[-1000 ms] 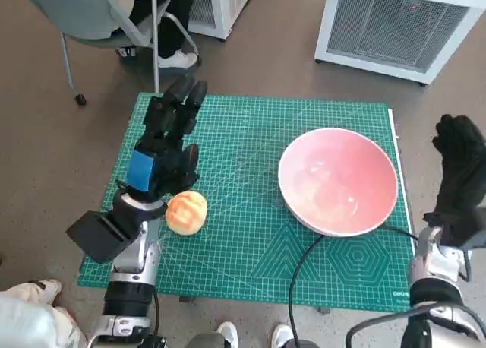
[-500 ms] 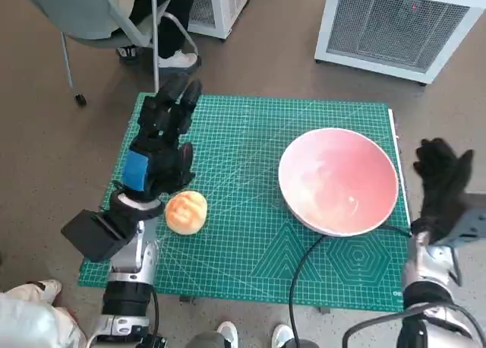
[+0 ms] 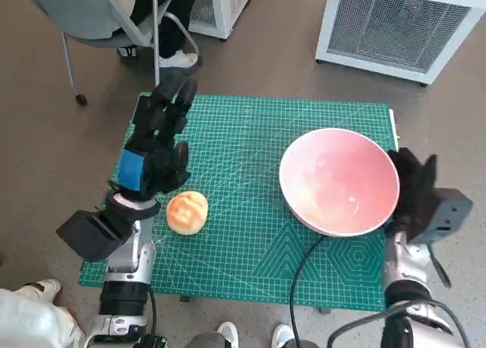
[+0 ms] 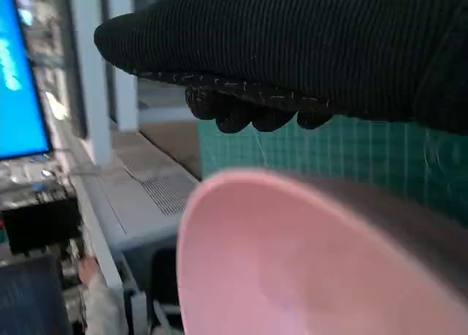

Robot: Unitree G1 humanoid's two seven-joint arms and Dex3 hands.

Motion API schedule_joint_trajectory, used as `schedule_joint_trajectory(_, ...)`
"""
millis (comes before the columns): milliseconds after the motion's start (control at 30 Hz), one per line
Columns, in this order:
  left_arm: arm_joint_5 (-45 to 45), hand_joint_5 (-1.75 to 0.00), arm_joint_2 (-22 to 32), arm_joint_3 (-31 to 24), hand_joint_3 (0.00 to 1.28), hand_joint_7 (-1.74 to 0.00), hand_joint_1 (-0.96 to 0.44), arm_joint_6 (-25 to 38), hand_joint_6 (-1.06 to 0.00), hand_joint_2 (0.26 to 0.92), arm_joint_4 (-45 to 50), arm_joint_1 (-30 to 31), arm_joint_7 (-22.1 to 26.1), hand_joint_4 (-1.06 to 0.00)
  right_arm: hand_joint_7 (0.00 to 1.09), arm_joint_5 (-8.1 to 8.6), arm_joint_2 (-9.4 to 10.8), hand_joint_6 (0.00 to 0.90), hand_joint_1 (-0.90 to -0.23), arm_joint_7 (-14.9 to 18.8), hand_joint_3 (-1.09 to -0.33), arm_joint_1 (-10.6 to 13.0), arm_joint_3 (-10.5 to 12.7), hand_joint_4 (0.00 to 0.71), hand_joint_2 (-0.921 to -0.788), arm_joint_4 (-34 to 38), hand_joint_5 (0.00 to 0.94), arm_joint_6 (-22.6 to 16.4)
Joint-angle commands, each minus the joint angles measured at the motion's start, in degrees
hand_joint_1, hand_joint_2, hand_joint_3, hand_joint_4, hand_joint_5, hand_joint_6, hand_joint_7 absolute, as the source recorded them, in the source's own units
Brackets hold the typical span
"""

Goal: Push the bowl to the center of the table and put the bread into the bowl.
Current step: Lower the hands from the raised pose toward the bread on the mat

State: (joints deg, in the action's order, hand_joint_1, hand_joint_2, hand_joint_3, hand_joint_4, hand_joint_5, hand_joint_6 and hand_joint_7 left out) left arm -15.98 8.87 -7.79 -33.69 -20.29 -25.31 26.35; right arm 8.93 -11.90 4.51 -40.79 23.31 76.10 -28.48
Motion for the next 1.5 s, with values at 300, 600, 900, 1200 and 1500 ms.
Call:
schedule_joint_trajectory(300, -0.9, -0.05, 1.5, -1.4, 0.61, -0.51, -0.59, -0.7, 0.0, 0.921, 1.8, 2.3, 0.5, -0.16, 0.0, -0.34, 3.5, 0.317, -0.635, -0.4, -0.76, -3.0, 0.3, 0.24, -0.921, 0.9, 0.007, 4.1)
schedule_joint_trajectory(600, -1.9, -0.04, 2.0, -2.1, 0.61, -0.52, -0.58, 0.6, 0.0, 0.921, 4.5, 4.4, 0.4, -0.17, 0.01, -0.75, 5.8, 0.328, -0.65, -1.5, -0.758, -5.5, 0.0, 0.257, -0.921, 0.9, 0.012, 5.0)
schedule_joint_trajectory(900, -2.7, -0.04, 3.0, -3.1, 0.6, -0.52, -0.58, 1.3, 0.0, 0.921, 6.9, 6.6, 0.0, -0.17, 0.02, -1.7, 8.0, 0.345, -0.645, -3.0, -0.759, -8.2, -1.3, 0.271, -0.921, 0.9, 0.015, 6.2)
schedule_joint_trajectory(1200, -3.0, -0.03, 3.5, -4.2, 0.6, -0.52, -0.57, 1.2, 0.0, 0.921, 7.9, 8.2, -0.2, -0.17, 0.02, -2.22, 10.0, 0.339, -0.643, -3.1, -0.769, -10.3, -1.7, 0.252, -0.921, 1.1, 0.006, 8.2)
schedule_joint_trajectory(1500, -3.2, -0.03, 4.6, -6.0, 0.6, -0.52, -0.56, 0.9, 0.0, 0.921, 9.6, 10.9, -0.3, -0.17, 0.02, -3.53, 10.1, 0.333, -0.664, -2.8, -0.754, -11.0, -2.4, 0.264, -0.921, 1.2, 0.011, 9.8)
